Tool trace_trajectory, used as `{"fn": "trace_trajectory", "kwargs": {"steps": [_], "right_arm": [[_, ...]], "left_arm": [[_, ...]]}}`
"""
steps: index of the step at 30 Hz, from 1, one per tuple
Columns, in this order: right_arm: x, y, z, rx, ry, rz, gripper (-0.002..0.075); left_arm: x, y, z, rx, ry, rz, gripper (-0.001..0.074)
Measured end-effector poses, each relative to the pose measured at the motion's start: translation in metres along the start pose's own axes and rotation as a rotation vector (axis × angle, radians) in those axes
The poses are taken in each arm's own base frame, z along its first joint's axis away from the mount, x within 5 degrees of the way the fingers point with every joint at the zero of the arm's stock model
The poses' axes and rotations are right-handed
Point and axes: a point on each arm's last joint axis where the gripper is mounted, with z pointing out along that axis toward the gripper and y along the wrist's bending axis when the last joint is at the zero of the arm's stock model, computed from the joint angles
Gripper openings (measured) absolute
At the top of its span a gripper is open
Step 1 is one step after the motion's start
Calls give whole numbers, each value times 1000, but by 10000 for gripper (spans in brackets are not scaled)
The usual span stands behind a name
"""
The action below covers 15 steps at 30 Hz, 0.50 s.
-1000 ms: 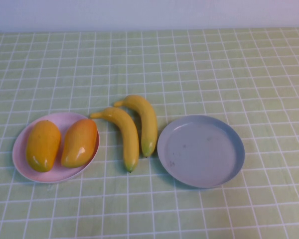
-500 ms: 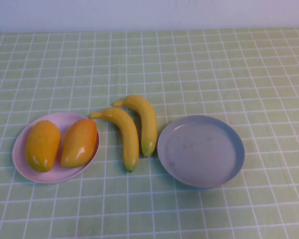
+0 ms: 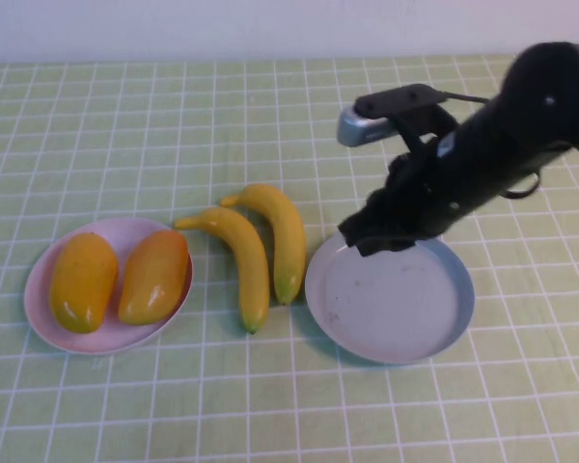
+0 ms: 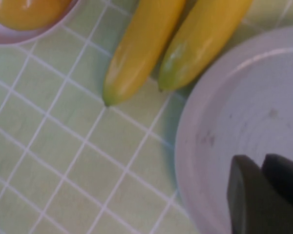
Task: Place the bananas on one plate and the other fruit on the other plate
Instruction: Put another type of fruit in the right plate
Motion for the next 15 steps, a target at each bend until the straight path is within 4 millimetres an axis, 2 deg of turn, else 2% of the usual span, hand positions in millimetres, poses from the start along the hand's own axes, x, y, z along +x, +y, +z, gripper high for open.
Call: {"fn": "trace_trajectory", "kwargs": {"steps": [4, 9, 12, 15], "right_arm": [[-35, 0, 26, 16, 15, -50, 142], [-70, -5, 63, 16, 3, -70, 367], [-86, -8, 82, 17, -17, -76, 411], [-97, -13, 102, 19, -30, -80, 424]], "left_arm": [[0, 0, 0, 0, 0, 0, -4], [0, 0, 0, 0, 0, 0, -4], [0, 0, 0, 0, 0, 0, -4], [0, 0, 0, 0, 0, 0, -4]]}}
